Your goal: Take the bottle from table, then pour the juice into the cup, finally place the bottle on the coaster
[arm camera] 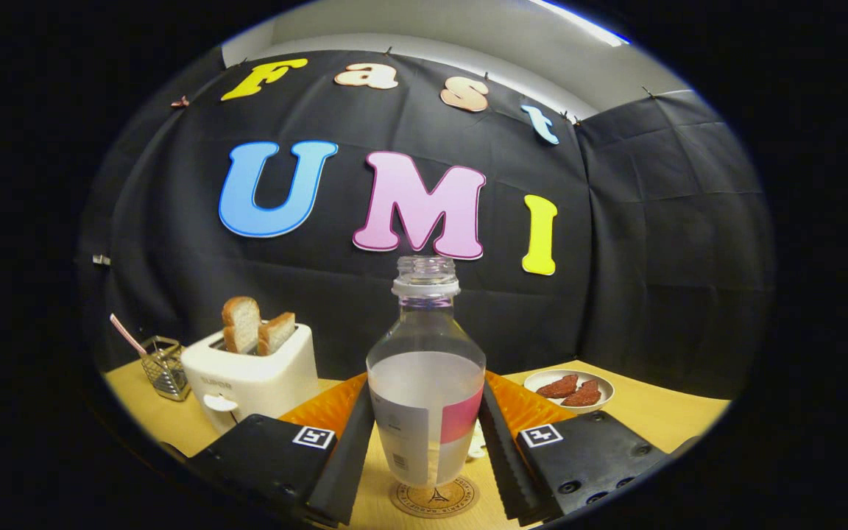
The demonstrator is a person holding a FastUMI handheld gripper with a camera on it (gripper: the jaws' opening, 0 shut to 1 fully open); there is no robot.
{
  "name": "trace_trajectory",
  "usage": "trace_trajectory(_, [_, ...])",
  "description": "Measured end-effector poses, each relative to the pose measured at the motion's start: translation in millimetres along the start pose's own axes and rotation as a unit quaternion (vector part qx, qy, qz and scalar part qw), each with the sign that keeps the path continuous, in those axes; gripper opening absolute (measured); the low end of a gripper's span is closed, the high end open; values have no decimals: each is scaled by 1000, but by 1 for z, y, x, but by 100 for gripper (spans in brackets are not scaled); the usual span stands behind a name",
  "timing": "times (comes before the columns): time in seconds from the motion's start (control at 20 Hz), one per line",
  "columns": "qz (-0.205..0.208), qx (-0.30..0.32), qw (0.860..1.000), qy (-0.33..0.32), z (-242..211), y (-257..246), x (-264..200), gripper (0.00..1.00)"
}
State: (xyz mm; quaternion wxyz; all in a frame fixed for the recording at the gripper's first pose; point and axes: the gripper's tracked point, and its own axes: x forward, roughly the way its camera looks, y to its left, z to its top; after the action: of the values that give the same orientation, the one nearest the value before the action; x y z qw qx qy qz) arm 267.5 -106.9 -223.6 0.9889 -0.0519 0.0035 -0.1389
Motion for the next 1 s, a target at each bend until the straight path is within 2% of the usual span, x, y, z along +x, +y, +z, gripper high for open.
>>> trace_trajectory(0.2, [7,-6,1000,10,-26,12,5,76])
trace_trajectory(0.4, [-7,-5,1000,20,-42,9,3,76])
trace_trajectory(0.65, [-26,33,998,37,-61,-2,5,76])
trace_trajectory(1.0, [-33,39,998,34,-65,-9,5,76])
